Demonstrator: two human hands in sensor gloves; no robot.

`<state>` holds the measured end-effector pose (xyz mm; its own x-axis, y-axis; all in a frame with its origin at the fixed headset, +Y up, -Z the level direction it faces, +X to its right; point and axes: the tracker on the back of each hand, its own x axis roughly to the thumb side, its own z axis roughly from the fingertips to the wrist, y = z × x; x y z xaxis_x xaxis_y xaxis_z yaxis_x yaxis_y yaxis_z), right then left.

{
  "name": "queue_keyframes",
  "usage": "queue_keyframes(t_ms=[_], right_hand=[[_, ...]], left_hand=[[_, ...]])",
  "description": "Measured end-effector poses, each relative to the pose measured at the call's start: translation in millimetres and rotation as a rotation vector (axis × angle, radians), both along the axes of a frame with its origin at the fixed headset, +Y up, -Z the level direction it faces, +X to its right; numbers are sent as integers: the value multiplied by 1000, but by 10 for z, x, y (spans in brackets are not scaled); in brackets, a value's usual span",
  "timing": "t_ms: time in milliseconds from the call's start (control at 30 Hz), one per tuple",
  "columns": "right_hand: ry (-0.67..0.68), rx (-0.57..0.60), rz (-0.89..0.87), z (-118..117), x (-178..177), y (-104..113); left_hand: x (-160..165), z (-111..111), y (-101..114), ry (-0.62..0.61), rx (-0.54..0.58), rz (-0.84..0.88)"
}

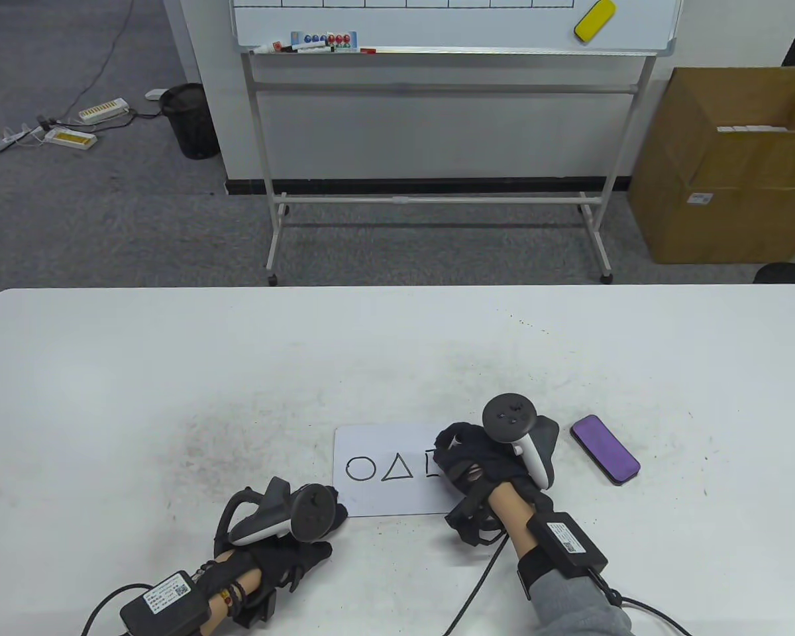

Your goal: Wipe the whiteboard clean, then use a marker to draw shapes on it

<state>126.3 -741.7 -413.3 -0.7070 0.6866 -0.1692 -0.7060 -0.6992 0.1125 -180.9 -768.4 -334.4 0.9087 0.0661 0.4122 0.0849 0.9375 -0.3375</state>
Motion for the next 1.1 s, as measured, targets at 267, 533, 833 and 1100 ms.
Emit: queue_keyframes(t_ms=[267, 533, 833, 1100], right_hand=[[10, 18, -21, 30, 68, 38], [-43, 123, -218, 360, 240, 279], [6, 187, -389, 657, 236, 322], [21, 207, -456, 699, 341, 320]], left_hand=[[0, 2, -2, -2, 5, -1], [-24, -13, 6, -9, -10, 23], [-375, -30, 489, 98, 162, 311], [-825, -184, 609, 348, 294, 238]])
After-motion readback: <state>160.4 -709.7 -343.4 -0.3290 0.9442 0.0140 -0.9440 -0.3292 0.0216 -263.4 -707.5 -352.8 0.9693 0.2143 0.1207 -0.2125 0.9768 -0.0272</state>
